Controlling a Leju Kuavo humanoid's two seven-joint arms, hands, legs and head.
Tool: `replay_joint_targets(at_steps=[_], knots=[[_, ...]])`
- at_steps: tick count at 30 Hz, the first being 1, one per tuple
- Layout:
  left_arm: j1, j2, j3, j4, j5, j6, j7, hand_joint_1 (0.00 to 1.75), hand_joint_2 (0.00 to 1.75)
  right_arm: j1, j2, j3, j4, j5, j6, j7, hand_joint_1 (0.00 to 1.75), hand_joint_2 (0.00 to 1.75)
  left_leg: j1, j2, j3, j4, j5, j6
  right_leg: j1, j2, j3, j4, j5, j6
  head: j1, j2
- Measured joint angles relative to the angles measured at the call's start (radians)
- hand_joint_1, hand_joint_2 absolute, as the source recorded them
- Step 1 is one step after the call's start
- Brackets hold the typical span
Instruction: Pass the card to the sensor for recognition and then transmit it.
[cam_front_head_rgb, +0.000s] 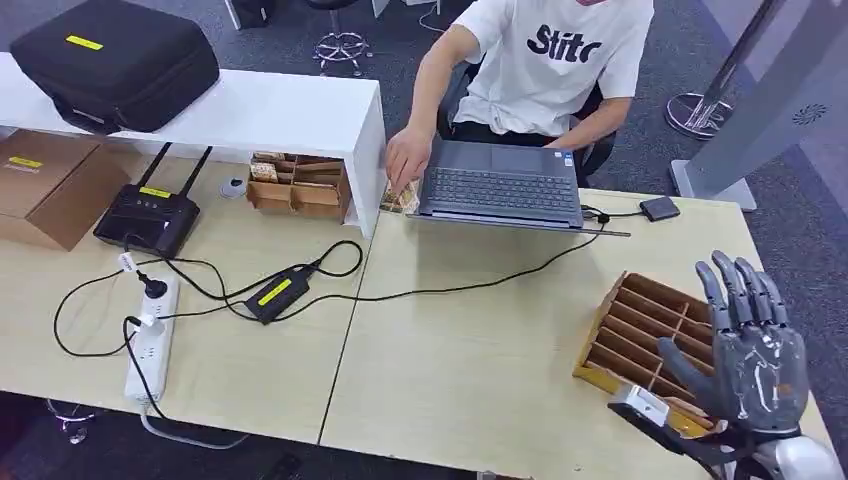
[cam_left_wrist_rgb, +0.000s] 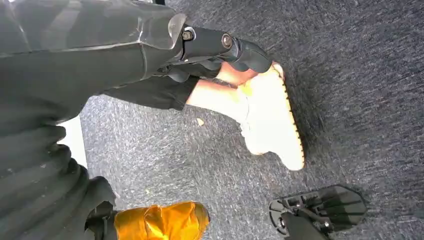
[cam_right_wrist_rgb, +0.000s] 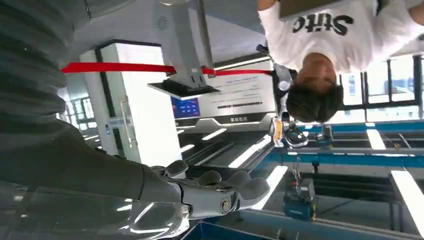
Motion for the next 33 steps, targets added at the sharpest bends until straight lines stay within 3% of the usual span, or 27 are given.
replay_joint_targets(at_steps=[7, 13, 19, 26, 33], knots=[[-0.001, 0.000, 0.000, 0.000, -0.001, 0.000, 0.002, 0.00, 1.75, -0.014, 0.002, -0.011, 0.046, 0.000, 0.002, 0.003, 0.00, 1.75, 0.000, 0.000, 0.000, 0.000, 0.000, 0.000, 0.000, 0.000, 0.000, 0.000, 0.000, 0.000, 0.000, 0.000], [-0.002, -0.001, 0.000, 0.000, -0.011, 0.000, 0.007, 0.00, 1.75, -0.052, 0.006, -0.012, 0.095, 0.048, 0.047, 0.037, 0.00, 1.75, 0.000, 0.001, 0.000, 0.000, 0.000, 0.000, 0.000, 0.001, 0.000, 0.000, 0.000, 0.000, 0.000, 0.000], [-0.003, -0.005, 0.000, 0.000, -0.016, 0.000, 0.008, 0.00, 1.75, -0.110, 0.011, 0.005, 0.165, 0.123, 0.055, 0.086, 0.00, 1.75, 0.000, 0.001, 0.000, 0.000, 0.000, 0.000, 0.000, 0.001, 0.000, 0.000, 0.000, 0.000, 0.000, 0.000], [-0.003, -0.007, 0.000, 0.000, -0.018, 0.000, 0.008, 0.00, 1.75, -0.131, 0.015, 0.022, 0.199, 0.128, 0.055, 0.097, 0.00, 1.75, 0.000, 0.001, 0.000, 0.000, 0.000, 0.000, 0.000, 0.001, 0.000, 0.000, 0.000, 0.000, 0.000, 0.000], [-0.003, -0.007, 0.000, 0.000, -0.019, 0.003, 0.008, 0.00, 1.75, -0.142, 0.015, 0.035, 0.221, 0.160, 0.065, 0.148, 0.00, 1.75, 0.000, 0.001, 0.000, 0.000, 0.000, 0.000, 0.000, 0.000, 0.000, 0.000, 0.000, 0.000, 0.000, 0.000]])
